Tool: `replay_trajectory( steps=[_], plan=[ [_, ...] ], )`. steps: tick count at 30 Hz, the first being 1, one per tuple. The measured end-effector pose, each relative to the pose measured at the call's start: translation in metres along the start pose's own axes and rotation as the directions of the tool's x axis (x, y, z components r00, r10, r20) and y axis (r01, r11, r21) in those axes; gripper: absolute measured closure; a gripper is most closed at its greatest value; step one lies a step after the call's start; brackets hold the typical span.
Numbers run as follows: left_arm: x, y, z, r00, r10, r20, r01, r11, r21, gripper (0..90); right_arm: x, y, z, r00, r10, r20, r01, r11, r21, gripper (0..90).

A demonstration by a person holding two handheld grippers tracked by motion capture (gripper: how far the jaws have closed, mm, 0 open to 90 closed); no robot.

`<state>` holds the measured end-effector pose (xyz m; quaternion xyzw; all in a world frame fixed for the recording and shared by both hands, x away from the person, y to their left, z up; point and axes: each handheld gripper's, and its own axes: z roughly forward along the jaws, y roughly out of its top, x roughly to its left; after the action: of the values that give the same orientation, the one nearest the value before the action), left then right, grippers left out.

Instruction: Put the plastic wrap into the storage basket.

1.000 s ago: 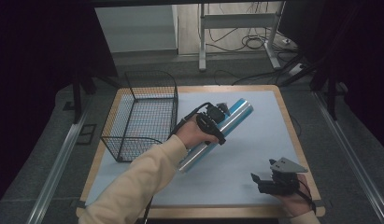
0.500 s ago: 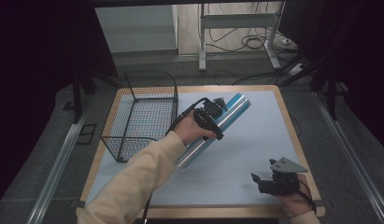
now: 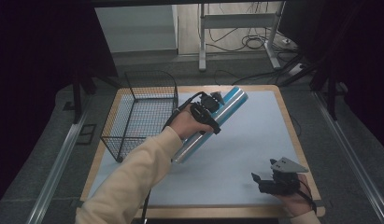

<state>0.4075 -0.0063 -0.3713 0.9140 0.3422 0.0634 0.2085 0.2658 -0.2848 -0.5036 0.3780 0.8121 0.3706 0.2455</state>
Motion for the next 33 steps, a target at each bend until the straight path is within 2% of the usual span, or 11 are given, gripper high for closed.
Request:
replay_trajectory(
  steps=[8, 25, 33],
  plan=[
    [0.004, 0.005, -0.002, 0.9999, -0.004, -0.01, 0.004, 0.9999, 0.01, 31.6, 0.0, 0.0, 0.001, 1.0, 0.0, 0.001, 0.0, 1.0, 0.003, 14.3],
    [0.011, 0.028, -0.03, 0.9973, 0.02, -0.07, -0.019, 0.9997, 0.018, 31.6, -0.001, 0.0, 0.0, 1.0, 0.004, 0.001, -0.004, 1.0, 0.0, 14.2],
    [0.02, 0.029, -0.038, 0.9962, 0.011, -0.087, -0.01, 0.9999, 0.01, 31.6, -0.005, -0.002, -0.002, 0.9998, 0.018, 0.008, -0.018, 1.0, 0.0, 14.4]
  ],
)
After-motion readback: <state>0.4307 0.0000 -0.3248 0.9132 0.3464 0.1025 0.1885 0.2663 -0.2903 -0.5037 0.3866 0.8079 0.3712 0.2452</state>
